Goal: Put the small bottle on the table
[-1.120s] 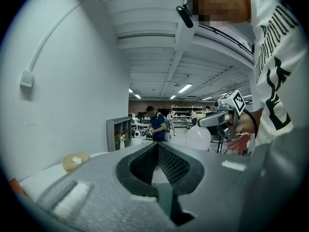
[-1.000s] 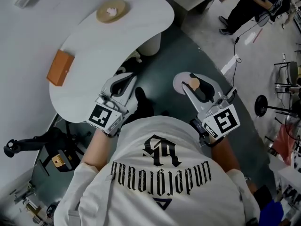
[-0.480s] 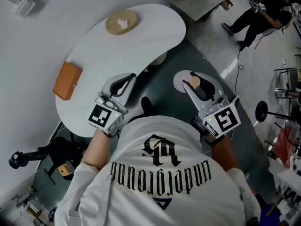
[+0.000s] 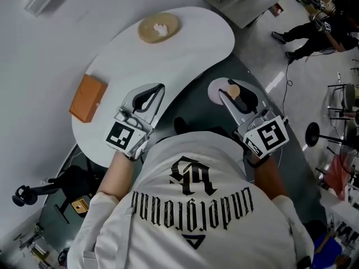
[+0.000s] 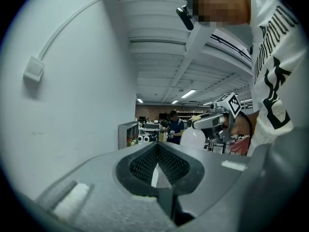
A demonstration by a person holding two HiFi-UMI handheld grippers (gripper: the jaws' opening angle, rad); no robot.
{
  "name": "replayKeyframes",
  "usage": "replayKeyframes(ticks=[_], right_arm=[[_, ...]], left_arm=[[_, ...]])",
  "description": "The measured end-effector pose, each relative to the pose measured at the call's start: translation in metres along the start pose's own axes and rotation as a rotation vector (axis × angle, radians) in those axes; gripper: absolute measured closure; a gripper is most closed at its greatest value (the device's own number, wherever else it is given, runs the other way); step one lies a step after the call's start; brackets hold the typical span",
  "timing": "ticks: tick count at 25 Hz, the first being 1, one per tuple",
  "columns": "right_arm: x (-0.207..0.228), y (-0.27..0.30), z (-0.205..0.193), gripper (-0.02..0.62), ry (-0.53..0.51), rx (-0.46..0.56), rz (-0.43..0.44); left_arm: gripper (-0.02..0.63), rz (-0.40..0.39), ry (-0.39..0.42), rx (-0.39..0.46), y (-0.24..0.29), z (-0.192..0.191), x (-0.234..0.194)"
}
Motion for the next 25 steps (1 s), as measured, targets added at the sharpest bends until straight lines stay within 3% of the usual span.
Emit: replayKeyframes(ticks=[8,19,25], right_arm=[[-0.013,0.024,0.0,0.462,-0.006,-0.024,0.037],[0.009,0.057,-0.009,0.46,-0.005,-0.021,0.084],[0.041,0.074,-0.014,0.462,0.014,-0.025,0.092]], left_arm=[[0.6,0.012,-0.006,0.014,-0.013,0.0,-0.015],[0.6,0.07,-0.005,-0.011,-0.003,-0.008,-0.038],[0.6,0.079,-0.018,-0.014,0.025,-0.01,-0.051]])
Point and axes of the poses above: the fingertips, and each gripper's own axes: y forward along the fingers, x to its right, z out of its top, the point moved 4 cm from there along -y, backward along the fingers, and after that the axes turned 7 degrees about x, right-handed, at the moved point
